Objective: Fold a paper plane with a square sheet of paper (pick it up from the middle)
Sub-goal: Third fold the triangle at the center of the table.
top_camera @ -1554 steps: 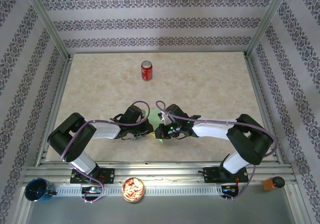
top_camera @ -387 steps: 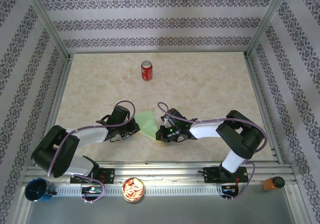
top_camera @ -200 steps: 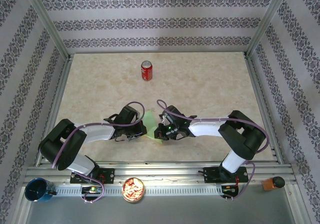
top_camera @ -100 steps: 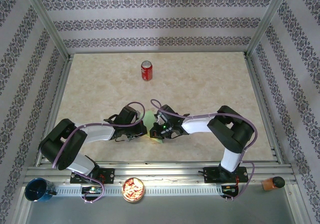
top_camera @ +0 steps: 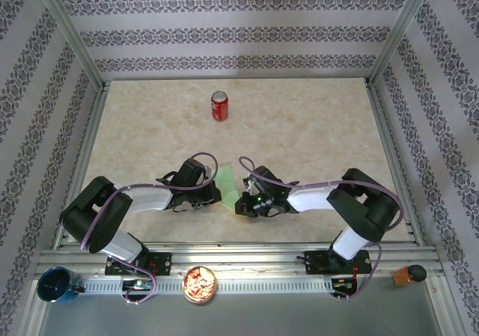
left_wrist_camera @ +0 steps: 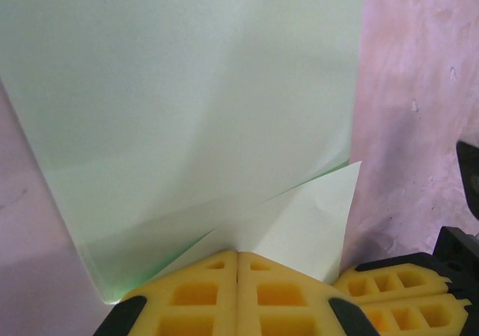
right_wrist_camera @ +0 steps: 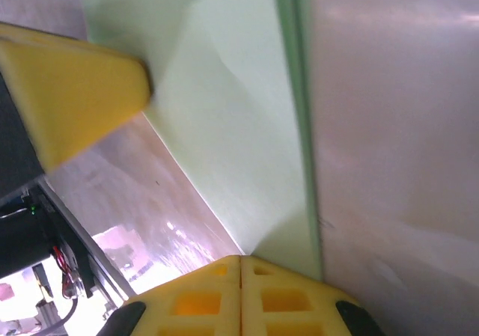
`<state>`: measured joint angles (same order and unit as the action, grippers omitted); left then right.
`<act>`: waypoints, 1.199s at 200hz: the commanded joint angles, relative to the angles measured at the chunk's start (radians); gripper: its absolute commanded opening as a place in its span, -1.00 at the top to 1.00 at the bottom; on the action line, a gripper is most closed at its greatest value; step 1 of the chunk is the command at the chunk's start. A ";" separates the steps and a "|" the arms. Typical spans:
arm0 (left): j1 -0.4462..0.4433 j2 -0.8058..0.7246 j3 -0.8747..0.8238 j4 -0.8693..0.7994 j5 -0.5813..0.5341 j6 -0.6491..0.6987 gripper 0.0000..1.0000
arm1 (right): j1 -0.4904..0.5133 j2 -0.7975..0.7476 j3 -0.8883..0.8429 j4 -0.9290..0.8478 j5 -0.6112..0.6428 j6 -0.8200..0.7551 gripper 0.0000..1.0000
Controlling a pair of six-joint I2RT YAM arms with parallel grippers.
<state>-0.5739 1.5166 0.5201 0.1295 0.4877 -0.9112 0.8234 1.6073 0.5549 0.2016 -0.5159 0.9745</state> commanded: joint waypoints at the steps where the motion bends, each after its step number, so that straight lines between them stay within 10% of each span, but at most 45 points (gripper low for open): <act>1: 0.014 0.049 -0.009 -0.005 -0.036 0.030 0.97 | -0.020 -0.063 -0.071 -0.037 -0.003 0.014 0.81; 113: -0.002 0.175 0.196 -0.139 0.121 0.312 0.97 | -0.163 -0.518 -0.172 -0.225 0.099 -0.007 0.80; 240: -0.020 0.197 0.264 -0.171 0.143 0.327 0.96 | -0.117 -0.087 0.064 -0.131 -0.061 -0.072 0.93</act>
<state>-0.5835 1.7092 0.7708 -0.0166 0.6254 -0.5865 0.6968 1.4525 0.5716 0.0479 -0.5331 0.9375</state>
